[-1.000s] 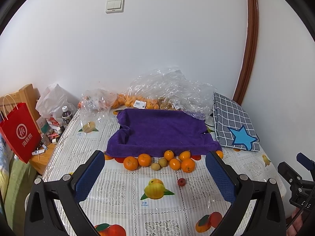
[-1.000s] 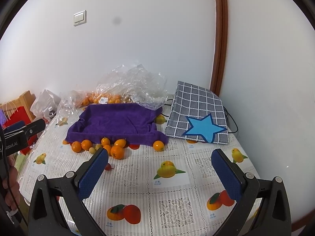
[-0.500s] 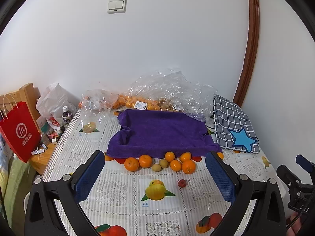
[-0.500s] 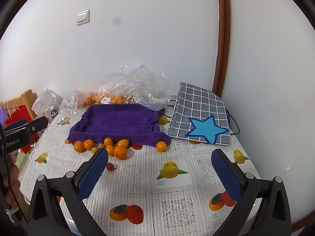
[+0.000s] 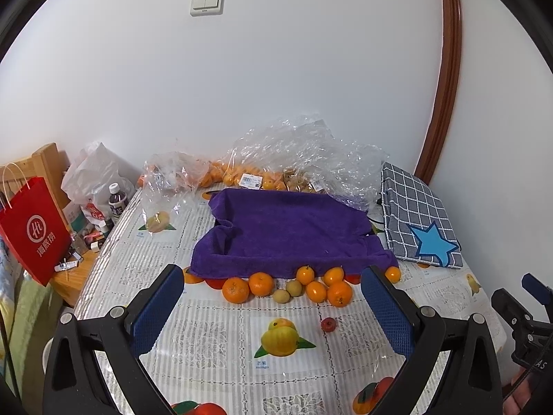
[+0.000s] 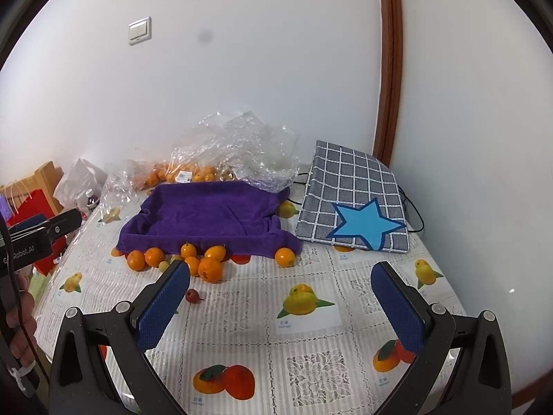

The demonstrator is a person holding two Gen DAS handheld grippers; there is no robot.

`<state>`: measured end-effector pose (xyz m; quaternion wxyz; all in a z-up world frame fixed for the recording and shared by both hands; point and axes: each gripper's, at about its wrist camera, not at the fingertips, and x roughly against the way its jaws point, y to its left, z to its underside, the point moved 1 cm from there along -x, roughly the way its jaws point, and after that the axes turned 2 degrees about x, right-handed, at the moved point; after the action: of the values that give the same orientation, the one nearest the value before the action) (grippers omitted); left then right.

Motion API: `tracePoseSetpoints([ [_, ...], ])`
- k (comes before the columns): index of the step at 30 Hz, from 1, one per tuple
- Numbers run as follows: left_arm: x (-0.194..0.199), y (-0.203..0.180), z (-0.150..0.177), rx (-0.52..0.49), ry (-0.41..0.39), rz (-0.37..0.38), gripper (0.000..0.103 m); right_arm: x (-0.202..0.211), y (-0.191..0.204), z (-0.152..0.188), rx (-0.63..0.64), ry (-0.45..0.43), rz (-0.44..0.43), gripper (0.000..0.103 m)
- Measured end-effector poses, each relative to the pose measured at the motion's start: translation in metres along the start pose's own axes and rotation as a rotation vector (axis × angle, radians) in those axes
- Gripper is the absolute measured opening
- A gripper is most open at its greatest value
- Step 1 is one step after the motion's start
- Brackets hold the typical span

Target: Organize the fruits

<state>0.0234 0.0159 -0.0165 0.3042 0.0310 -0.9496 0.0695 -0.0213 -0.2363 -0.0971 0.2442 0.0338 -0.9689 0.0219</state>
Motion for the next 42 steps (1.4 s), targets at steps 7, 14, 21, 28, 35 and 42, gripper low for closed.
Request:
tracePoseSetpoints([
  [7,-0.023,0.011,0.0,0.013,0.014,-0.029,0.103,-0.022,-0.001,0.002,0.023,-0.015,-0.009,0.103],
  [14,-0.055,0.028,0.01,0.004,0.032,0.017,0.103,-0.068,-0.007,0.012,0.043,0.02,-0.04,0.103],
  [21,-0.101,0.044,0.025,0.018,0.109,-0.027,0.097,-0.127,-0.024,0.026,-0.03,0.068,-0.088,0.091],
  [28,-0.139,0.066,0.046,0.041,0.196,-0.046,0.092,-0.184,-0.029,0.036,-0.006,0.136,-0.064,0.069],
  [35,-0.16,0.083,0.065,0.129,0.24,0.01,0.08,-0.232,-0.03,0.037,0.004,0.221,-0.115,0.054],
  [42,-0.173,0.079,0.075,0.081,0.275,-0.03,0.069,-0.263,-0.021,0.04,0.034,0.256,-0.123,0.052],
])
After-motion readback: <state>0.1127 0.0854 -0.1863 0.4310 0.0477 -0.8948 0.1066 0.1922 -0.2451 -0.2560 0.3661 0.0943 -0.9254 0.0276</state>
